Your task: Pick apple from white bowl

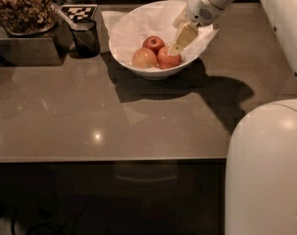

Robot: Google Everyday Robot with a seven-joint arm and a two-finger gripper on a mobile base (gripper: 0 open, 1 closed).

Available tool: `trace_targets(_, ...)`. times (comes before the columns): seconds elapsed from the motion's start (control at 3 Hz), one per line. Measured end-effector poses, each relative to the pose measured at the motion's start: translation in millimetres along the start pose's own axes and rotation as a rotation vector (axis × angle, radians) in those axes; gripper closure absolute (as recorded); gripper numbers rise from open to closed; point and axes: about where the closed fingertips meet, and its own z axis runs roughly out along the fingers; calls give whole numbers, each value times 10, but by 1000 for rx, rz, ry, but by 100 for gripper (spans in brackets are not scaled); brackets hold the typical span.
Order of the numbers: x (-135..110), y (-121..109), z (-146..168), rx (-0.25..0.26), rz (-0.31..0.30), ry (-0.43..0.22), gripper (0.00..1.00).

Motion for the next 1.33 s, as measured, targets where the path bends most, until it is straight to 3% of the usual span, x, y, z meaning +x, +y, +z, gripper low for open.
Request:
trace_targets(0.67,135,51,40,-19,89,-48,27)
trace_targets(1.33,103,47,186,-36,113,-86,28)
